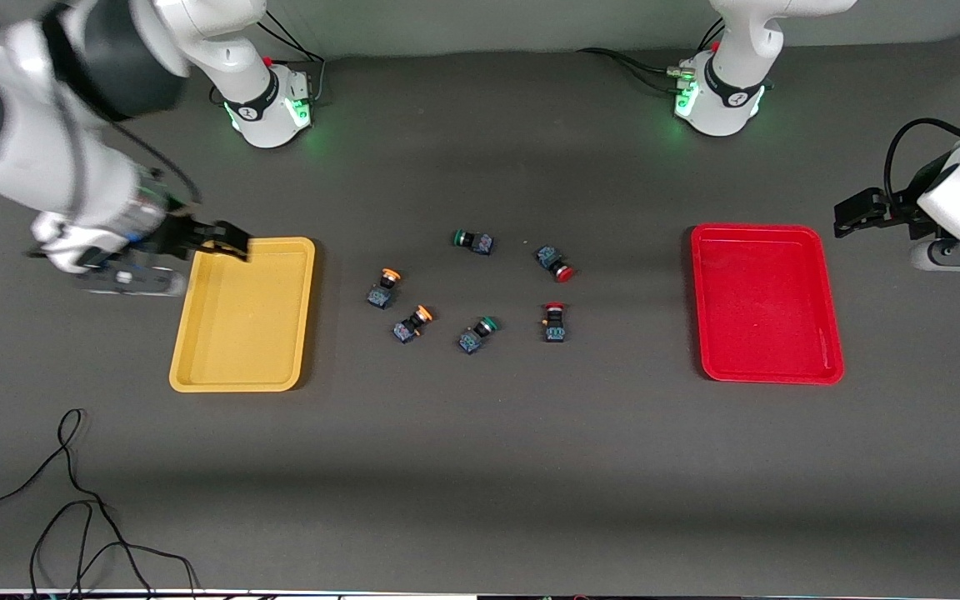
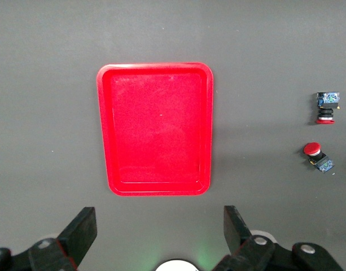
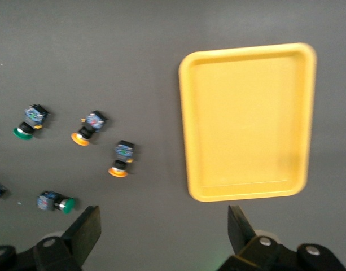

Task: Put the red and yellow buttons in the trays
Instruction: 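Grasp an orange button with the right gripper while the left gripper grasps a red button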

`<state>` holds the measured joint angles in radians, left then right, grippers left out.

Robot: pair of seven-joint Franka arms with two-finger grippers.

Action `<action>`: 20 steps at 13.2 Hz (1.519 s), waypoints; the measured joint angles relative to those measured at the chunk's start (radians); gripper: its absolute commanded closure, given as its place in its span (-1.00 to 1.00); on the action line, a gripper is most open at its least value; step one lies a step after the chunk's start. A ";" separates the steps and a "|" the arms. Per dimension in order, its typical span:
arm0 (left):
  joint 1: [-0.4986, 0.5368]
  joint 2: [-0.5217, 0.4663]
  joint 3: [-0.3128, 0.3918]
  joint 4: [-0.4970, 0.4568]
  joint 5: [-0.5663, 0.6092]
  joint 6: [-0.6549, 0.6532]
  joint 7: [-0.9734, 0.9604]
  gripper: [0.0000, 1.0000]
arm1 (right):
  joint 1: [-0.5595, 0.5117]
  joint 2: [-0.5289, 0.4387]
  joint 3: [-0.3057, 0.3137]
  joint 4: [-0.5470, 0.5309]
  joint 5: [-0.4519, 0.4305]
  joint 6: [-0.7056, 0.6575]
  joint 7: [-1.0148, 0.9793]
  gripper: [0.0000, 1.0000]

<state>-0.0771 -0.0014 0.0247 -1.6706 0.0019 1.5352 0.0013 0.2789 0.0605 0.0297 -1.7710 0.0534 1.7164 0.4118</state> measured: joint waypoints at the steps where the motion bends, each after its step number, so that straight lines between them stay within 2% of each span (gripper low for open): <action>1: -0.010 0.002 -0.005 -0.011 -0.011 0.000 -0.020 -1.00 | 0.049 0.025 0.002 -0.004 0.000 0.018 0.060 -1.00; 3: -0.046 0.002 -0.013 -0.045 -0.054 0.001 -0.108 -1.00 | 0.104 0.057 0.003 -0.059 0.004 0.112 0.122 -1.00; 5: -0.110 0.000 -0.025 -0.084 -0.081 0.026 -0.216 -1.00 | 0.107 0.084 0.002 -0.165 0.044 0.274 0.133 -1.00; 7: -0.197 -0.008 -0.052 -0.148 -0.098 0.128 -0.413 -1.00 | 0.102 0.140 -0.002 -0.248 0.073 0.401 0.135 -1.00; 10: -0.373 0.000 -0.098 -0.235 -0.101 0.286 -0.791 -1.00 | 0.125 0.233 -0.002 -0.286 0.081 0.507 0.190 -1.00; 12: -0.483 0.023 -0.105 -0.259 -0.101 0.370 -0.995 -1.00 | 0.160 0.271 0.000 -0.331 0.082 0.605 0.250 -1.00; 14: -0.568 0.056 -0.105 -0.264 -0.098 0.433 -1.155 -1.00 | 0.212 0.306 0.001 -0.379 0.082 0.700 0.328 -1.00; 16: -0.616 0.091 -0.105 -0.276 -0.096 0.467 -1.232 -1.00 | 0.250 0.336 0.001 -0.394 0.082 0.745 0.368 -1.00; 18: -0.627 0.119 -0.103 -0.346 -0.093 0.575 -1.242 -1.00 | 0.256 0.353 0.000 -0.399 0.082 0.762 0.373 -0.80; 20: -0.641 0.148 -0.102 -0.477 -0.085 0.762 -1.247 -1.00 | 0.255 0.359 -0.007 -0.402 0.082 0.772 0.373 -0.38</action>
<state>-0.7180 0.1471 -0.0775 -2.1475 -0.0833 2.2970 -1.2461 0.5337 0.4198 0.0226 -2.1727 0.1357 2.4881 0.7849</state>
